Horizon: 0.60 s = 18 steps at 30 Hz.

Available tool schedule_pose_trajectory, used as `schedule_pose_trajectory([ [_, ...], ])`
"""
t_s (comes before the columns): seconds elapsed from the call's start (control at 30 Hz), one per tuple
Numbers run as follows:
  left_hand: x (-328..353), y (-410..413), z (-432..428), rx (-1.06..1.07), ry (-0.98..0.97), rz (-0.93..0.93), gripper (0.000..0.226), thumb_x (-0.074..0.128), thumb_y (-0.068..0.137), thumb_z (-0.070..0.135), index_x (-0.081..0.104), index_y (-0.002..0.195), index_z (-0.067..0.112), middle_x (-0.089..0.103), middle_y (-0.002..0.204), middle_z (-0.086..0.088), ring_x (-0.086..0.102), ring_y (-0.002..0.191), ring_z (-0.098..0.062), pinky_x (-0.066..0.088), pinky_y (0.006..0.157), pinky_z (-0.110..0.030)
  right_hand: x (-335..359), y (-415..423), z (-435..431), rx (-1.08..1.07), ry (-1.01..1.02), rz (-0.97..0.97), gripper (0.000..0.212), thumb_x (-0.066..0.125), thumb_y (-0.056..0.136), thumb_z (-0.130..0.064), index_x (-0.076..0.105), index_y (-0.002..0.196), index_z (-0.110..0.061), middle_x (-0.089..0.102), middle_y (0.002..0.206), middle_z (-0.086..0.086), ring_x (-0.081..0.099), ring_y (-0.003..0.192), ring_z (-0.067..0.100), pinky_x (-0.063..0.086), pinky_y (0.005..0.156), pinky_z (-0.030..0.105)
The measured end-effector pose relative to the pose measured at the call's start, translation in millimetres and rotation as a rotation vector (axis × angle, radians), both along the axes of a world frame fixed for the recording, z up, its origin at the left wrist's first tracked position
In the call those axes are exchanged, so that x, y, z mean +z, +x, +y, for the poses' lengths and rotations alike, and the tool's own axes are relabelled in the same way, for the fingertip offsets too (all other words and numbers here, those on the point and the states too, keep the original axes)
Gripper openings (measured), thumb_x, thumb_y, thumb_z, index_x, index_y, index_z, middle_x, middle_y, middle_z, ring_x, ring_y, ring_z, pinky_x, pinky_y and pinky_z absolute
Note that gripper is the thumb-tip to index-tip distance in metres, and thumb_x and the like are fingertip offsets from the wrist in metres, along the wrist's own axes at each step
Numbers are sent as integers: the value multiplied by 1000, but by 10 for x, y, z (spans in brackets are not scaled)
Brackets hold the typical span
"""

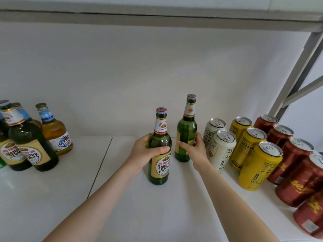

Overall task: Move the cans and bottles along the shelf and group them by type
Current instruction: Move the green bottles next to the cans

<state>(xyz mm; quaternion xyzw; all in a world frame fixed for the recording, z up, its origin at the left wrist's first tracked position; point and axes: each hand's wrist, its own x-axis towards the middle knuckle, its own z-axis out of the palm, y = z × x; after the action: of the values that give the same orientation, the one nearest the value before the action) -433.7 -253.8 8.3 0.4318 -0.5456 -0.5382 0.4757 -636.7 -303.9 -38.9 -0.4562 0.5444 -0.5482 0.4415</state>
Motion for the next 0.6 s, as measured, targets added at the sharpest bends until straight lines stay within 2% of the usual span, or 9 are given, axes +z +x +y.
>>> schedule_pose_trajectory([
  [0.13,-29,-9,2,-14,-20,-16,53,88,59,30,69,108,25,76,101,0,73,92,-18,57,68,-23,-12,16,31,-9,-2,28,73,83,76,-19,45,138,-25,58,130,-4,51,125,21,45,105,46],
  [0.27,-34,6,35,-25,-16,-31,49,87,67,19,67,112,21,76,102,0,73,93,-18,57,69,-24,19,23,147,0,1,19,77,79,81,-18,38,146,-25,50,142,-3,44,133,19,41,109,42],
  [0.37,-24,27,74,-26,12,-47,48,85,68,23,66,112,24,76,102,2,73,93,-17,57,67,-23,3,9,356,-56,30,-8,81,76,85,-18,30,152,-22,39,153,0,37,140,19,37,111,39],
  [0.47,-23,74,117,-13,43,-79,51,89,64,31,67,110,29,75,103,4,72,95,-15,56,67,-21,-105,44,681,-118,-16,34,73,76,83,-15,41,146,-19,48,145,-1,44,133,16,38,103,31],
  [0.53,-21,83,148,34,60,-79,59,89,56,40,67,109,32,75,104,5,72,96,-15,57,71,-28,-192,115,873,-22,-31,73,64,79,79,-14,49,136,-21,55,134,-3,50,125,14,41,99,32],
  [0.6,-15,60,166,107,80,-68,72,89,44,48,64,109,32,73,106,5,71,95,-16,58,75,-34,-272,217,986,116,6,124,67,83,75,-18,49,132,-27,56,129,-5,52,121,13,45,99,36],
])
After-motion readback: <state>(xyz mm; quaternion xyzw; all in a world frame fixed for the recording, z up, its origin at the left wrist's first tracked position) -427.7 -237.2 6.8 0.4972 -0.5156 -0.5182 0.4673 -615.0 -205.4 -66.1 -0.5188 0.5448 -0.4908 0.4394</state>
